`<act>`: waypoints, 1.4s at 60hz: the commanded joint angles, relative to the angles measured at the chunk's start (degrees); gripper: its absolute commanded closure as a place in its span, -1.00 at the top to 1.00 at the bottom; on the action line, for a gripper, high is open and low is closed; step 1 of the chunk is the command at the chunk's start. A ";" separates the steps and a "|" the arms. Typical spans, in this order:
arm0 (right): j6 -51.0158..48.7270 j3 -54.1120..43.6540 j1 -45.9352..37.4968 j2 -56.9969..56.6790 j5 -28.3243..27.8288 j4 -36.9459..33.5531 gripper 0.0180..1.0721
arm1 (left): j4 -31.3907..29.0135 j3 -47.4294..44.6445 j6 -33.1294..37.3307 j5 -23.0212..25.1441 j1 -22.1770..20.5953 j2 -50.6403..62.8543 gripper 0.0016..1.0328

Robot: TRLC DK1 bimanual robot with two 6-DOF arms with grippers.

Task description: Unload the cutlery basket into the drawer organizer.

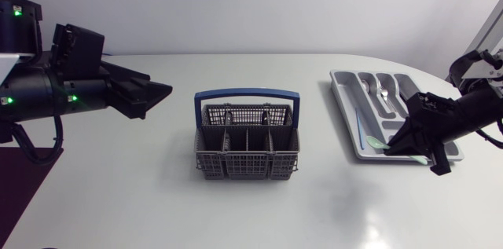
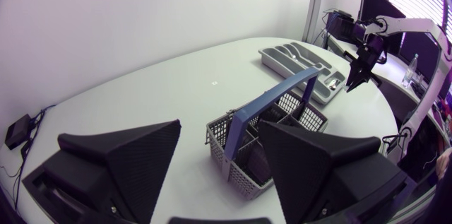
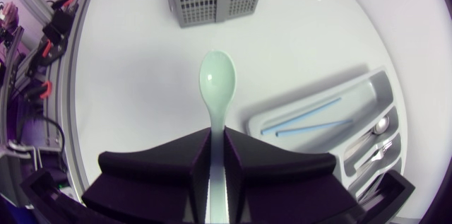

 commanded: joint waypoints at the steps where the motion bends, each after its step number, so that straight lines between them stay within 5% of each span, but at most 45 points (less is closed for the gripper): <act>1: -10.85 3.10 -4.36 4.83 1.56 -0.75 -0.89 | 0.63 -2.12 1.69 -0.77 0.52 -0.10 0.59; 43: -25.26 11.71 -14.21 24.08 14.56 19.99 -0.88 | 2.91 -4.93 1.87 -3.32 0.16 1.05 0.59; 58: -22.01 10.13 -14.12 23.46 14.56 25.97 -0.08 | 2.91 -5.46 1.96 -3.41 0.34 0.78 0.59; 68: -20.17 8.46 -13.94 19.51 14.04 25.00 -0.04 | 3.09 -6.69 2.75 -3.41 1.04 0.52 0.59; 84: -6.72 3.01 -6.03 3.60 5.86 18.15 -0.03 | 4.06 -8.27 4.42 -3.41 3.42 0.96 0.59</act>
